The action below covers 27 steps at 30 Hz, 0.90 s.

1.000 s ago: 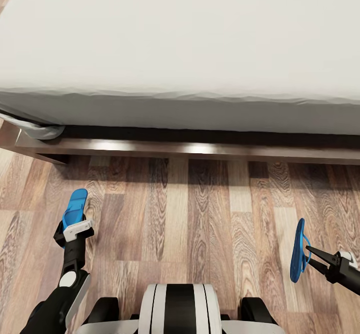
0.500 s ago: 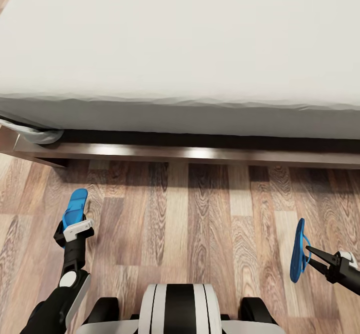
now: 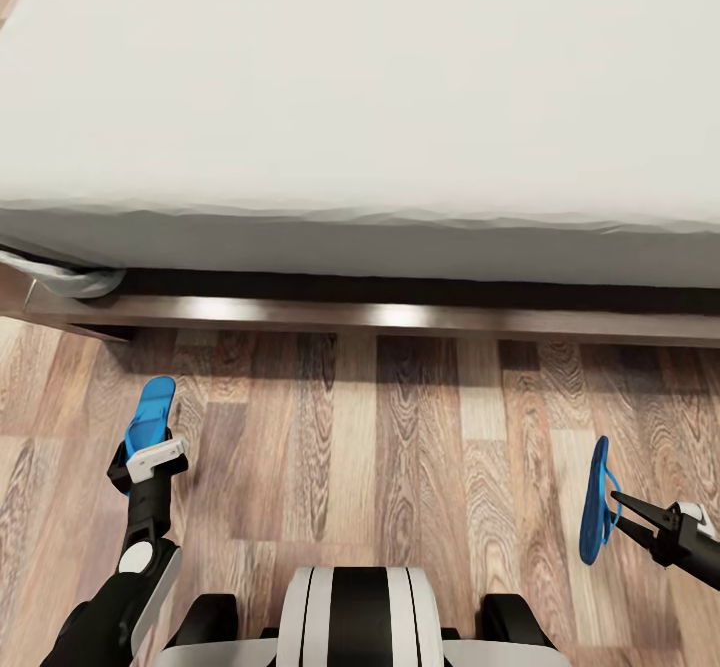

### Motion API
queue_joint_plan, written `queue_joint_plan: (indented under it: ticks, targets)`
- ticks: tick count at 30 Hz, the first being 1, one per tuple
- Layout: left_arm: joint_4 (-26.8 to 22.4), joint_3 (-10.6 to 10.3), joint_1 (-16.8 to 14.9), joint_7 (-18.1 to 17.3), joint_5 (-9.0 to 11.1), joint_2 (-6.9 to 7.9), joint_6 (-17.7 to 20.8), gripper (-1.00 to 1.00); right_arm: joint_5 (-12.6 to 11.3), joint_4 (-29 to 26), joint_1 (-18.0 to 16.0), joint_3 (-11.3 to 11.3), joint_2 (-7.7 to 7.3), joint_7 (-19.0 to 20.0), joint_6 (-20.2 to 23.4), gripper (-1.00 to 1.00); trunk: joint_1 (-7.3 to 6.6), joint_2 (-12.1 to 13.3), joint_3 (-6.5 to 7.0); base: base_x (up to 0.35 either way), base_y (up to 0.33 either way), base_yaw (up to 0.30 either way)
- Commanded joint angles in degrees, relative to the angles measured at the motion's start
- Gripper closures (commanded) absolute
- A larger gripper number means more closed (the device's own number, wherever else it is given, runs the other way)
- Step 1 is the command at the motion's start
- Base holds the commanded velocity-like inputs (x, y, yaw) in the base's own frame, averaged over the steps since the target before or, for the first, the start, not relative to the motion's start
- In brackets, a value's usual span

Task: In the bedroom, move the book from the bed onto either nightstand, and place the two sandals side by side next to the bed.

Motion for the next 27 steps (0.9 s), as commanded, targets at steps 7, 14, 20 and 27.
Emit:
queue_joint_plan:
  ticks: [7,14,20,27]
  targets:
    - [0.05,-0.03,-0.02,0.07,0.49,0.03,-0.25,1.00,-0.04,0.01,-0.01,-0.05,-0.02,0.18,0.62,1.00,0.00,-0.01,-0.02,0.017,0.000,0.000]
    - [0.07,-0.02,-0.02,0.10,0.49,0.05,-0.26,1.00,-0.04,0.01,-0.01,-0.03,-0.01,0.18,0.62,1.00,0.00,-0.01,-0.02,0.000,0.000,0.000]
    - [0.23,-0.03,-0.02,0.15,0.54,0.03,-0.25,1.00,-0.04,0.01,-0.01,-0.01,0.00,0.18,0.63,1.00,0.00,-0.01,-0.02,0.000,0.000,0.000]
    - [0.27,-0.03,-0.02,0.18,0.57,0.03,-0.24,1.00,-0.04,0.01,-0.01,-0.01,0.00,0.18,0.69,1.00,0.03,-0.02,-0.25,0.000,0.000,0.000]
